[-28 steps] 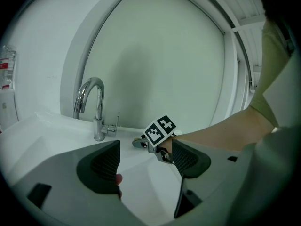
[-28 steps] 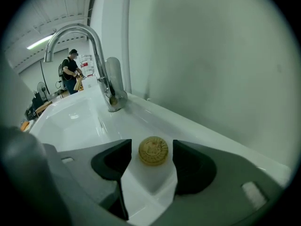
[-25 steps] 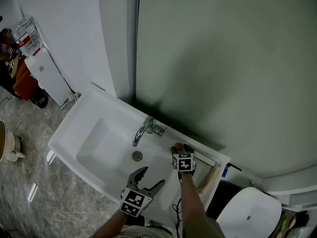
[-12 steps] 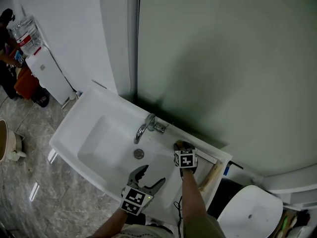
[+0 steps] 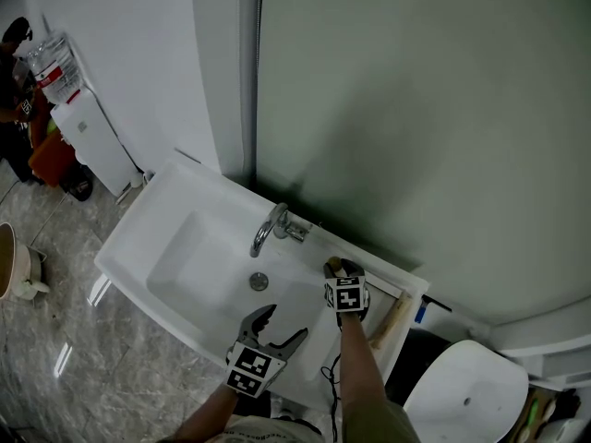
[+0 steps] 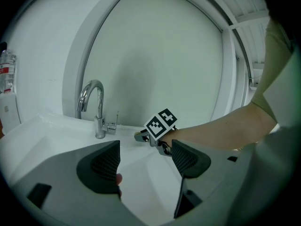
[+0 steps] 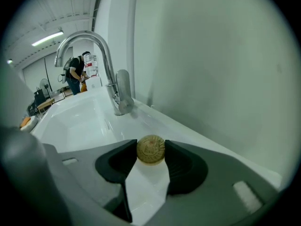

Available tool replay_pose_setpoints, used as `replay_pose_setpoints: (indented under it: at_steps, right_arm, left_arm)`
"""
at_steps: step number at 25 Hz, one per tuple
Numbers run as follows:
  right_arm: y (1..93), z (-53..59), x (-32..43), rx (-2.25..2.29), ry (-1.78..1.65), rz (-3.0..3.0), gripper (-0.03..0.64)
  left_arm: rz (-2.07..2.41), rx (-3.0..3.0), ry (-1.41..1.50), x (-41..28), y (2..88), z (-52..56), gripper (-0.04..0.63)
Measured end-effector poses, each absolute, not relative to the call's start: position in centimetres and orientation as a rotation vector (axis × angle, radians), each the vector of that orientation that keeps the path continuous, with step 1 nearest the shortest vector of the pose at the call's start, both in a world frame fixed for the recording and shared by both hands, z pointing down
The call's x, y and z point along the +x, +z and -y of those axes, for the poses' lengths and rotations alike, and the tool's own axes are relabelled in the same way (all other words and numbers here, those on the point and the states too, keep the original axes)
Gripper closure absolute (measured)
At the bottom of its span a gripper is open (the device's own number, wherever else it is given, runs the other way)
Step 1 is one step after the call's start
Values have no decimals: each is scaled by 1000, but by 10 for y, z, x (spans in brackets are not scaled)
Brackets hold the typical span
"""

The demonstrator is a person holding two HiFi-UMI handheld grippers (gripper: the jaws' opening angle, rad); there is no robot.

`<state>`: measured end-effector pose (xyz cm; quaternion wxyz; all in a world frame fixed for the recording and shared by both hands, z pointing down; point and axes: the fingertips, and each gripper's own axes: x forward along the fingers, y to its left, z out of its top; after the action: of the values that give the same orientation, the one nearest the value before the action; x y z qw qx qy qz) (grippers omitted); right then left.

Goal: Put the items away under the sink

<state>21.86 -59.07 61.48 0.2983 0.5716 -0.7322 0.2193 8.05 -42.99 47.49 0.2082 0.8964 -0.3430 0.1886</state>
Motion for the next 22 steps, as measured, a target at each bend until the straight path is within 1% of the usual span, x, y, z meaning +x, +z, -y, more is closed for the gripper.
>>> replay_pose_setpoints:
  at_steps: [11,22]
  right_arm:
    - [558,542,220,1553,471,2005,430]
    - [528,448,229,1561,421,2038,430]
  left_arm:
    - [954,2529,503,90,457,373,265]
    - [980,2551,484,104,443,293,265]
